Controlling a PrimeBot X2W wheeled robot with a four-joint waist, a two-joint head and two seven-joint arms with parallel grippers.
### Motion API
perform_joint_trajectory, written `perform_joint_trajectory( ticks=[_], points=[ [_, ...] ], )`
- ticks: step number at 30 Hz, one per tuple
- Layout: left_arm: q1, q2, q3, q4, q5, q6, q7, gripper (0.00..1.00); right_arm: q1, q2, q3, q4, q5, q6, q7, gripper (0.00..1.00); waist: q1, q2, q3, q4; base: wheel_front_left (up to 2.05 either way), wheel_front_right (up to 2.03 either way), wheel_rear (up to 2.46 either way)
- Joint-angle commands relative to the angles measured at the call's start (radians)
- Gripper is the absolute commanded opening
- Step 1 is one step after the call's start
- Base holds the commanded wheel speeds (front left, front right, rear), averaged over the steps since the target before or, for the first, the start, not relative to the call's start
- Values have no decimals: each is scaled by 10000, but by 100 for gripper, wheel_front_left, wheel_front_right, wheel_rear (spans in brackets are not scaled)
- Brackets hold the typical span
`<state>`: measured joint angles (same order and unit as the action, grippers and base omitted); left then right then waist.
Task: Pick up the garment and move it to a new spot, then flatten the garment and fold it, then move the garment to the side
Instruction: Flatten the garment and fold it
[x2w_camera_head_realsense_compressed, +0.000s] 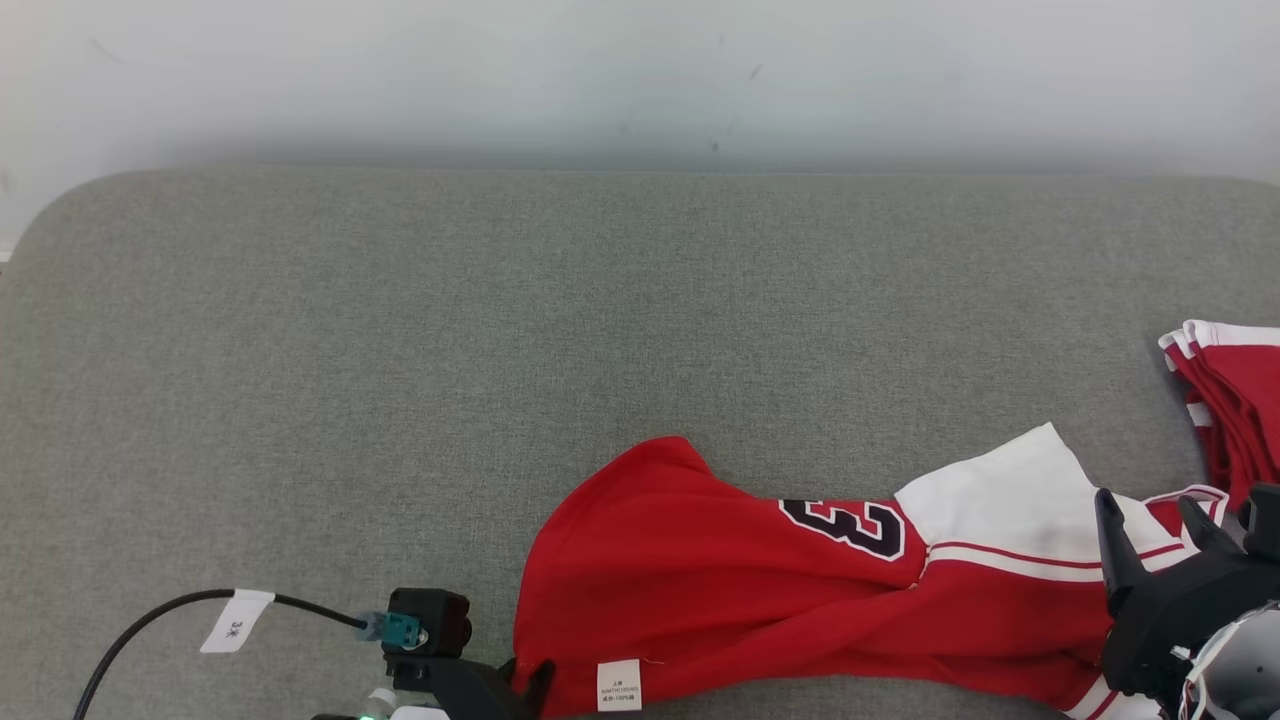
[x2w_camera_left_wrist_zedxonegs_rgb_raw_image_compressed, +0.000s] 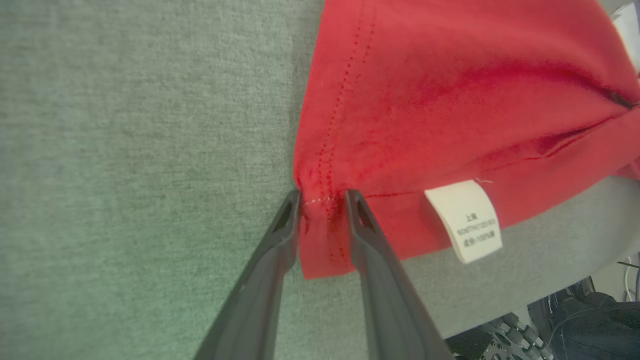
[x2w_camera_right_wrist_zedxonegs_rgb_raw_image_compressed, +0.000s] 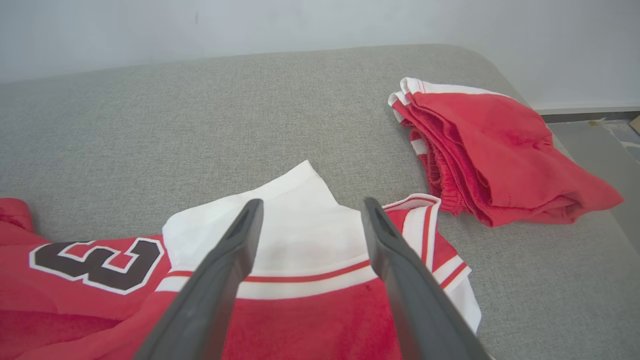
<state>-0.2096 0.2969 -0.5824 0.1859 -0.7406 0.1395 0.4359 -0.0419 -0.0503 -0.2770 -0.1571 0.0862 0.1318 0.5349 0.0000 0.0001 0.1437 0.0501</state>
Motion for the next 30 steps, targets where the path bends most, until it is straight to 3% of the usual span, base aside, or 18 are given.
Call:
perform_joint_trajectory(
  ticks=[1,4,5,7,8,9,11,12,14,15,16,30],
  points=[
    [-131,-36,-66,95,62,-31,6,49,-105,0,31,13,-78,-26,4,100,0,-1,7,28,0,0,0],
    [-159,-28,-91,177,130,38,-31,47,-142,0,88,52,-105,-26,30,100,0,-1,-4,37,0,0,0],
    [-164,-34,-99,204,139,49,-63,41,-160,-3,122,74,-121,-26,42,100,0,-1,-12,34,0,0,0],
    [-190,-56,-98,226,170,41,-161,12,-215,-3,230,134,-185,-26,75,100,0,-1,-35,17,0,0,0],
    [-192,-61,-71,234,190,63,-227,7,-251,-2,268,178,-254,-26,118,100,0,-1,-44,5,0,0,0],
    [-186,-57,-48,259,196,88,-277,10,-326,-2,279,247,-328,-26,182,100,0,-1,-57,-7,0,0,0],
    [-175,-48,-13,282,201,107,-317,29,-466,-2,351,399,-551,-26,359,100,0,-1,-77,-33,0,0,0],
    [-172,-42,-15,286,198,125,-325,29,-570,-2,382,523,-669,-26,487,100,0,-1,-74,-41,0,0,0],
    [-165,-14,-47,294,193,141,-262,23,-806,-26,429,826,-825,-26,778,100,0,-1,-61,-58,0,0,0],
    [-162,-4,-60,286,185,141,-233,4,-933,-91,454,1024,-852,-26,951,100,0,-1,-45,-64,0,0,0],
    [-165,8,-67,275,178,148,-222,0,-1089,-232,486,1238,-901,-26,1118,100,0,-1,-18,-63,0,0,0],
    [-467,1,-218,19,264,79,-139,0,-4299,-1949,1238,5502,-516,-26,1482,100,0,-1,844,177,0,0,0]
  ],
)
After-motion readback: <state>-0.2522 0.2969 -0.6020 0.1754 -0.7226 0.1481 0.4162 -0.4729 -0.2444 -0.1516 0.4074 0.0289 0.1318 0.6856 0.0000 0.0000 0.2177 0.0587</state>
